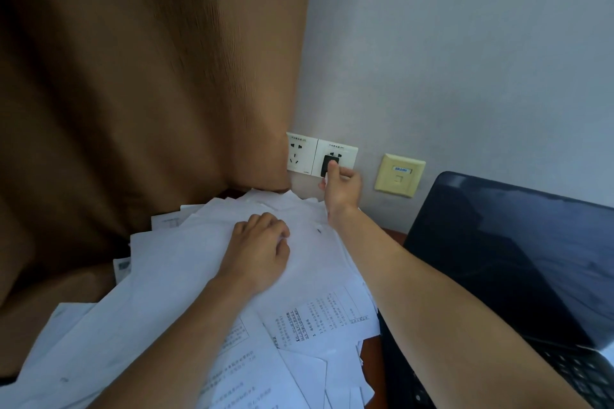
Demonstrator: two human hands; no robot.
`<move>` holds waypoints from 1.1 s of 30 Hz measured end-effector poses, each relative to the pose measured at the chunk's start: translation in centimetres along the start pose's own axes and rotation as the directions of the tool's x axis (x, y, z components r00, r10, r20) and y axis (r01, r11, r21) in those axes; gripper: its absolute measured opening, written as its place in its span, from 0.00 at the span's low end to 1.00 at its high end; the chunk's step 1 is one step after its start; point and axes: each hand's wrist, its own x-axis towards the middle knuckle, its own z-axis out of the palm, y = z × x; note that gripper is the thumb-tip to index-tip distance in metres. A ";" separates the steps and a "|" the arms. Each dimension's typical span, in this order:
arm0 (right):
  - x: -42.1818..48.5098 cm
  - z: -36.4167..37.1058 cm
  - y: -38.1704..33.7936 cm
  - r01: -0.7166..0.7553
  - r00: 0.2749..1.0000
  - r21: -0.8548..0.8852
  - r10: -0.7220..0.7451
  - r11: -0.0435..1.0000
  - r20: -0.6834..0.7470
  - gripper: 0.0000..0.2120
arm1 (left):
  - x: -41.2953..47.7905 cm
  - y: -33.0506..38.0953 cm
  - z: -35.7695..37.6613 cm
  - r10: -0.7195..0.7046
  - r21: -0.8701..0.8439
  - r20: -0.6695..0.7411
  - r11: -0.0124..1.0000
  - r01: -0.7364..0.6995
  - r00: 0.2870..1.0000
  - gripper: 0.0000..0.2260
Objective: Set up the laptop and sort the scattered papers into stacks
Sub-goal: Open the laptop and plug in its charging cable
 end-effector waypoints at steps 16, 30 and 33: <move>-0.2 -0.2 -1.2 -0.041 0.999 0.084 0.043 0.996 -0.014 0.10 | 0.0 0.1 -0.2 -0.008 0.011 0.017 1.000 0.008 1.000 0.11; 0.4 1.0 -4.3 -0.124 0.989 0.186 0.137 0.975 -0.055 0.14 | 0.1 0.1 -0.1 -0.018 0.005 0.021 1.000 0.018 1.000 0.11; 0.3 1.1 -4.5 -0.137 0.986 0.147 0.149 0.980 -0.076 0.14 | 0.1 0.1 0.0 -0.014 0.003 0.015 1.000 0.014 1.000 0.11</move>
